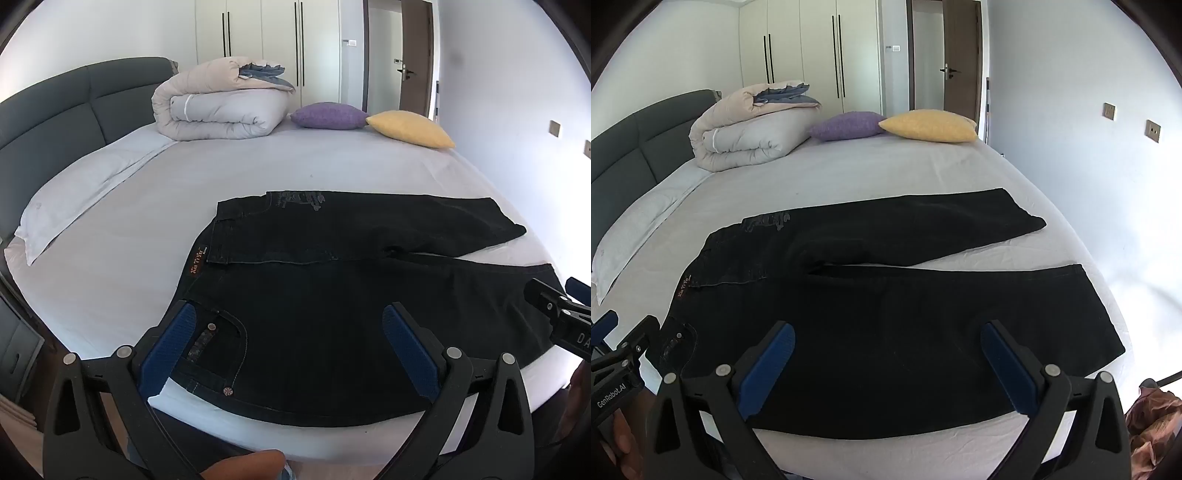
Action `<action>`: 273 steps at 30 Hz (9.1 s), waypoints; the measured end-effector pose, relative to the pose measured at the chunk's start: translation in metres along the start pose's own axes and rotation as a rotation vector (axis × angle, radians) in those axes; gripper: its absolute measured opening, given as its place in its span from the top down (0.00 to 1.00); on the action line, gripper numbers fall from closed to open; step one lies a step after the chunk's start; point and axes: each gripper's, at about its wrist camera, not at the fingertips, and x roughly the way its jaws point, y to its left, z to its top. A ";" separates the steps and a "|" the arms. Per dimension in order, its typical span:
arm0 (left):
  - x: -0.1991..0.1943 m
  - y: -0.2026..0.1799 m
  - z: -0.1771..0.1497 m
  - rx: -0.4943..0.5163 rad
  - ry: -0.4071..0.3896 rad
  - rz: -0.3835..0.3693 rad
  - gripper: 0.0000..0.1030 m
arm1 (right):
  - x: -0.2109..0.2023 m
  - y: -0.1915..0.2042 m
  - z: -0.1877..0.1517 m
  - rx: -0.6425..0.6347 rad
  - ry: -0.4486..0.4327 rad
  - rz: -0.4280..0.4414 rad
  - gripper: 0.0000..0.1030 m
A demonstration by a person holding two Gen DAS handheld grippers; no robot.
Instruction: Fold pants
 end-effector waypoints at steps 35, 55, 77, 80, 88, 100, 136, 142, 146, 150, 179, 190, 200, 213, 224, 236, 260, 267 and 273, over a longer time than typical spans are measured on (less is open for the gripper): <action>0.010 0.010 -0.011 0.004 0.025 0.001 0.00 | 0.004 0.007 -0.005 -0.010 -0.007 -0.003 0.00; 0.015 0.010 -0.015 0.002 0.033 0.002 0.00 | 0.007 0.016 -0.013 -0.014 -0.005 -0.004 0.00; 0.021 0.015 -0.025 -0.006 0.042 -0.002 0.00 | 0.008 0.019 -0.015 -0.015 -0.002 -0.004 0.00; 0.021 0.015 -0.025 -0.006 0.044 -0.001 0.00 | 0.008 0.021 -0.016 -0.016 -0.001 -0.004 0.00; 0.023 0.015 -0.023 -0.009 0.053 -0.001 0.00 | 0.012 0.024 -0.022 -0.018 0.003 -0.004 0.00; 0.038 0.014 -0.021 0.029 0.050 0.025 0.00 | 0.022 0.023 -0.027 -0.031 0.021 0.014 0.00; 0.468 0.132 0.204 0.359 0.474 -0.450 0.23 | 0.195 0.028 0.085 -0.442 0.184 0.491 0.26; 0.482 0.141 0.205 0.366 0.496 -0.474 0.75 | 0.216 0.047 0.088 -0.473 0.203 0.504 0.32; 0.487 0.146 0.211 0.411 0.478 -0.420 0.94 | 0.227 0.061 0.103 -0.498 0.192 0.511 0.34; 0.464 0.145 0.205 0.482 0.386 -0.391 0.97 | 0.234 0.082 0.123 -0.535 0.164 0.513 0.35; 0.279 0.150 0.175 0.393 -0.023 -0.418 0.97 | 0.305 0.231 0.181 -0.943 0.223 0.441 0.91; 0.236 0.173 0.133 0.323 0.014 -0.449 0.97 | 0.253 0.252 0.134 -0.757 0.251 0.633 0.93; 0.180 0.189 0.044 0.325 0.130 -0.494 0.97 | 0.172 0.253 0.010 -1.138 0.176 0.499 0.94; 0.135 0.186 -0.033 0.413 0.219 -0.499 0.97 | 0.134 0.276 -0.100 -1.441 0.051 0.270 0.94; 0.120 0.188 -0.047 0.412 0.238 -0.522 0.97 | 0.101 0.276 -0.140 -1.487 0.018 0.215 0.94; 0.115 0.199 -0.061 0.338 0.248 -0.520 0.91 | 0.095 0.277 -0.171 -1.500 -0.008 0.153 0.93; 0.164 0.112 -0.026 0.186 0.334 -0.428 0.91 | 0.086 0.253 -0.154 -1.158 -0.033 0.170 0.69; 0.184 0.113 -0.030 0.106 0.338 -0.448 0.91 | 0.089 0.154 -0.033 -0.484 0.087 0.381 0.27; 0.190 0.117 -0.040 0.040 0.339 -0.472 0.91 | 0.186 0.039 0.105 0.002 0.163 0.054 0.26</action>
